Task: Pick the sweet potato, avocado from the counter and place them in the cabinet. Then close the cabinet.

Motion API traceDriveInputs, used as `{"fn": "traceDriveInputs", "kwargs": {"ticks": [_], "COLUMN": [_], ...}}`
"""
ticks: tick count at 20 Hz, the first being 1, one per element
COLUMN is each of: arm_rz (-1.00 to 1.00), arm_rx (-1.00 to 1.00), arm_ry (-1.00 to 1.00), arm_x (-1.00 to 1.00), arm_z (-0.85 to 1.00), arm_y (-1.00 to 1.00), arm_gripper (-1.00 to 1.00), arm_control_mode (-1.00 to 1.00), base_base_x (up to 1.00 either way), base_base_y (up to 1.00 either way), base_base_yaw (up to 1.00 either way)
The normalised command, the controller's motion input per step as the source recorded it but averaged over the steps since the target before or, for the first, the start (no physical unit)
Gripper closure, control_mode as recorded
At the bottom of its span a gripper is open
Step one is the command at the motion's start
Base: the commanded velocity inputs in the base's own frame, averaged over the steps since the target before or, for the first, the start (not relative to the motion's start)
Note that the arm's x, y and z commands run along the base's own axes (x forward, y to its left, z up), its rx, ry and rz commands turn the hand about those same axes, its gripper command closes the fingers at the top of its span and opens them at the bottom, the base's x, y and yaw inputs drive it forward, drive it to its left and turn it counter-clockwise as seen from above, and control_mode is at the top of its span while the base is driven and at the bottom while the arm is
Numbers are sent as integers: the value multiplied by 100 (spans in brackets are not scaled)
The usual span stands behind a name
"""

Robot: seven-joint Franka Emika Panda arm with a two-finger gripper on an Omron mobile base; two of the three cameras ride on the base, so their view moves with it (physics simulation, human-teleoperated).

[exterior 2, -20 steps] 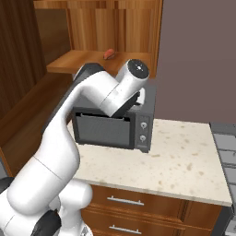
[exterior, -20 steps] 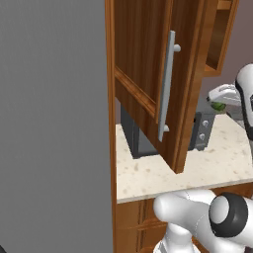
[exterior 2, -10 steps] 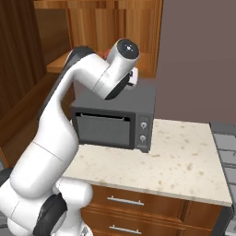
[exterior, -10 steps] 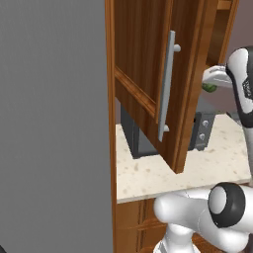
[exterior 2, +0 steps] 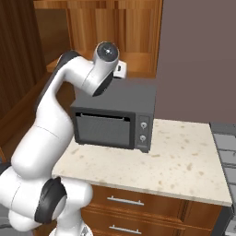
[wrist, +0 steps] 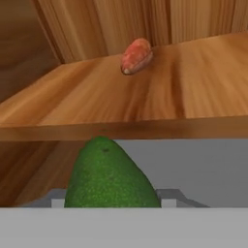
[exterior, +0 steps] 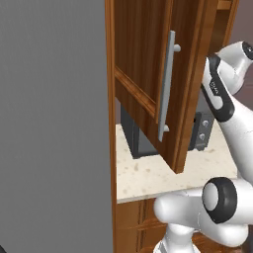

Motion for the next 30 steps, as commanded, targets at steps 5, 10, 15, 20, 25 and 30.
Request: {"fn": "traceDriveInputs", "kwargs": {"ticks": [5, 10, 15, 20, 25, 30], "arm_rz": [-11, -11, -9, -1, 0, 0], "arm_rx": [0, 0, 0, 0, 0, 0], "arm_ry": [0, 7, 9, 8, 0, 0], "arm_x": [87, 98, 100, 74, 62, -1], "arm_z": [22, 17, 0, -15, -22, -4], "arm_y": [0, -4, -30, -29, -17, -19], "arm_gripper": [100, 100, 100, 100, -100, -100], "arm_control_mode": [-100, -100, -100, -100, -100, -100], "base_base_x": [0, 0, 0, 0, 0, 0], "base_base_y": [0, 0, 0, 0, 0, 0], "base_base_yaw": [0, 0, 0, 0, 0, 0]}}
